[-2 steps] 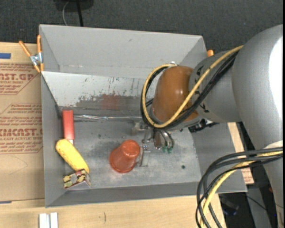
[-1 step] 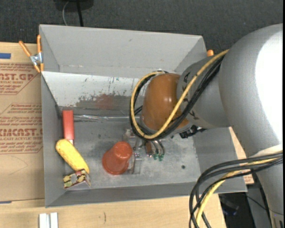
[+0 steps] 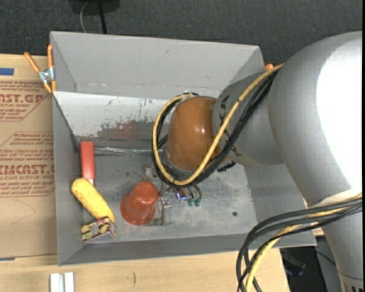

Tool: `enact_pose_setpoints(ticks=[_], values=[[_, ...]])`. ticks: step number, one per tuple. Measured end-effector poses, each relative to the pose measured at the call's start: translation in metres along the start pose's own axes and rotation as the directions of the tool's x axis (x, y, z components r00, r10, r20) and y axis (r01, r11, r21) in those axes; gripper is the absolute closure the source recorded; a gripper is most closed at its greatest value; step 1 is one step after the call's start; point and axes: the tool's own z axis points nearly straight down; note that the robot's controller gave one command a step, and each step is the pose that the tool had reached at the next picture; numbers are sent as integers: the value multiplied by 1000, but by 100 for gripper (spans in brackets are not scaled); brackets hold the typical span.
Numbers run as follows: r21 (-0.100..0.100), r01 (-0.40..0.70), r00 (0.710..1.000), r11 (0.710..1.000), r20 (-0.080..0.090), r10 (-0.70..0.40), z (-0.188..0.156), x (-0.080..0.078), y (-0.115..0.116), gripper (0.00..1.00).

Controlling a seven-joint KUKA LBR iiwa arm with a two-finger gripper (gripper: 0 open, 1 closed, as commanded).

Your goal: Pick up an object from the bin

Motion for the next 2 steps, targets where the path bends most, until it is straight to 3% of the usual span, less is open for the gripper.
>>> enact_pose_setpoints(ticks=[1, 2], values=[[3, 56, 998, 998, -2, -56, 2, 1, 35, 0], [2, 72, 997, 997, -3, -72, 3, 1, 44, 0]])
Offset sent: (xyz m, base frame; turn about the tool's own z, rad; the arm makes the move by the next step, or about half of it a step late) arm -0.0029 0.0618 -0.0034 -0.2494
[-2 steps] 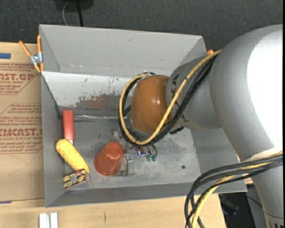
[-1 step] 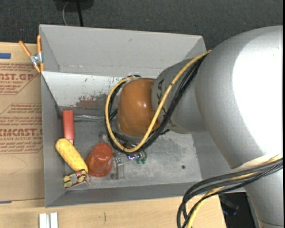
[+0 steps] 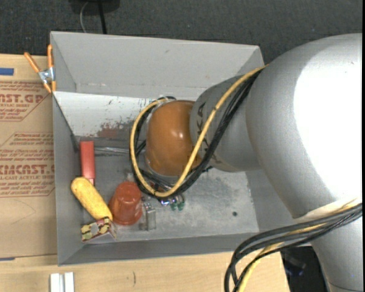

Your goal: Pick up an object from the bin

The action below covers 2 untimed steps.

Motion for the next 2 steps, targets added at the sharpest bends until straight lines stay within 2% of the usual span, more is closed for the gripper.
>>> enact_pose_setpoints(ticks=[1, 2], values=[[0, 127, 992, 992, -5, -127, -23, -6, 16, 0], [-2, 365, 931, 931, 3, -365, -26, -22, 20, 100]])
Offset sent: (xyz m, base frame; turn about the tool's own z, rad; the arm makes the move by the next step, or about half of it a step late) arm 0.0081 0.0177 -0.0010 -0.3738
